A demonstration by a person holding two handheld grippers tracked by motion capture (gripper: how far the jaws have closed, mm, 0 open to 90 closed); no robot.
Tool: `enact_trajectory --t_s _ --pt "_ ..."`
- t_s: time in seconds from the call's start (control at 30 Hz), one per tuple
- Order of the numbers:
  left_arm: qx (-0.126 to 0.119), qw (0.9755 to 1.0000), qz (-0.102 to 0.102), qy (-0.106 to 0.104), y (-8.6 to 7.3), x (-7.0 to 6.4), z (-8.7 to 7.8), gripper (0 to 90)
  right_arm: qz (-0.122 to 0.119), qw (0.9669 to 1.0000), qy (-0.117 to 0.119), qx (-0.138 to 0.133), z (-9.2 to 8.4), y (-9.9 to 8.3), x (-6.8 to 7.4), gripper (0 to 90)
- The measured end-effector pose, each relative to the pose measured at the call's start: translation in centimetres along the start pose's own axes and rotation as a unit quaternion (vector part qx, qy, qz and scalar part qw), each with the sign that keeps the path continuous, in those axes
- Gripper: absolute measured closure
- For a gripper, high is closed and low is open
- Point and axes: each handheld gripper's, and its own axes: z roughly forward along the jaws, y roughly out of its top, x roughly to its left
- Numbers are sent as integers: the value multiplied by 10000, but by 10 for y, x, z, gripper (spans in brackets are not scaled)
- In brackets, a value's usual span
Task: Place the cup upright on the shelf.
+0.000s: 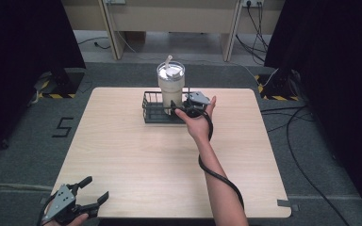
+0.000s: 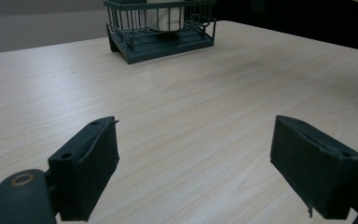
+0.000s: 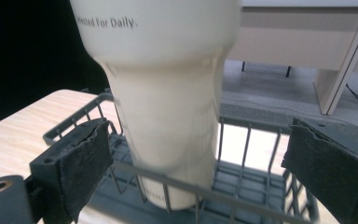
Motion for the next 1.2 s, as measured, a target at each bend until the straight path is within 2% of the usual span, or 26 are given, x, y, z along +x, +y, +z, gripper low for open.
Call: enact_trajectory --t_s 0.27,0.6,1.2 --pt "9 10000 6 -4 0 -1 1 145 -65 9999 -56 86 -20 -11 -9 76" --pt "8 10000 16 3 0 -2 0 145 120 9999 -12 63 -46 -21 -18 86" --pt "28 10000 42 3 0 -3 1 145 71 9998 -75 171 -93 -51 -35 93"
